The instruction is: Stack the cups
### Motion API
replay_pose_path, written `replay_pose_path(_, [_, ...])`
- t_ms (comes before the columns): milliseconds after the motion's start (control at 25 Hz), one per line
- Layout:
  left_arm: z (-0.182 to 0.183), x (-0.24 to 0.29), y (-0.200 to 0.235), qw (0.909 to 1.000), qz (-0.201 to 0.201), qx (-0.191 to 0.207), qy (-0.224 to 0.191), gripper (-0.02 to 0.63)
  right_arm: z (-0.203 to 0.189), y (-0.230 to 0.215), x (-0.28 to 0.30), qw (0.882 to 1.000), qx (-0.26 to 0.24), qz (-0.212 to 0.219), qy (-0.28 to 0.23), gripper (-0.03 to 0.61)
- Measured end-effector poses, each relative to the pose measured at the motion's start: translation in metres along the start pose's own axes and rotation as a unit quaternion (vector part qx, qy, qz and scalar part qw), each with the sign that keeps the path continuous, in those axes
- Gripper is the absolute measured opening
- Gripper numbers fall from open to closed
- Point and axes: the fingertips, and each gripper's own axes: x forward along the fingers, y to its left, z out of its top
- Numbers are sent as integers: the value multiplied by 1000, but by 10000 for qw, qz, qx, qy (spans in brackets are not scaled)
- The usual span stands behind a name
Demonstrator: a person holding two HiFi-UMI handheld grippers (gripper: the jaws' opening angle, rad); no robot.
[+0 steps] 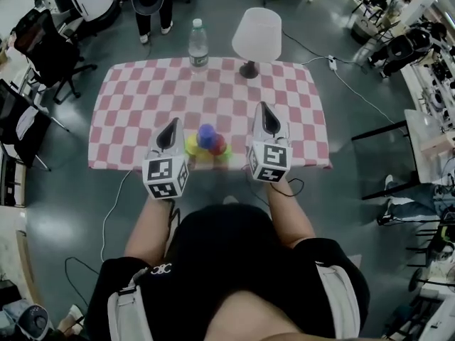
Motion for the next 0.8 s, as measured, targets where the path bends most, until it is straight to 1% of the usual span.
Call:
replay_pose_path(200, [7,1,-8,9999,-100,90,-88,-2,-10,1,-10,9998,163,71,64,-2])
replay_pose_path(480, [9,2,-13,9997,-215,93,-58,-2,-6,6,-12,9997,184,168,5,-2])
replay_pose_path(800, [11,2,-12,9997,-232,38,-77,-2,-5,13,-13,9994,228,252,0,-2])
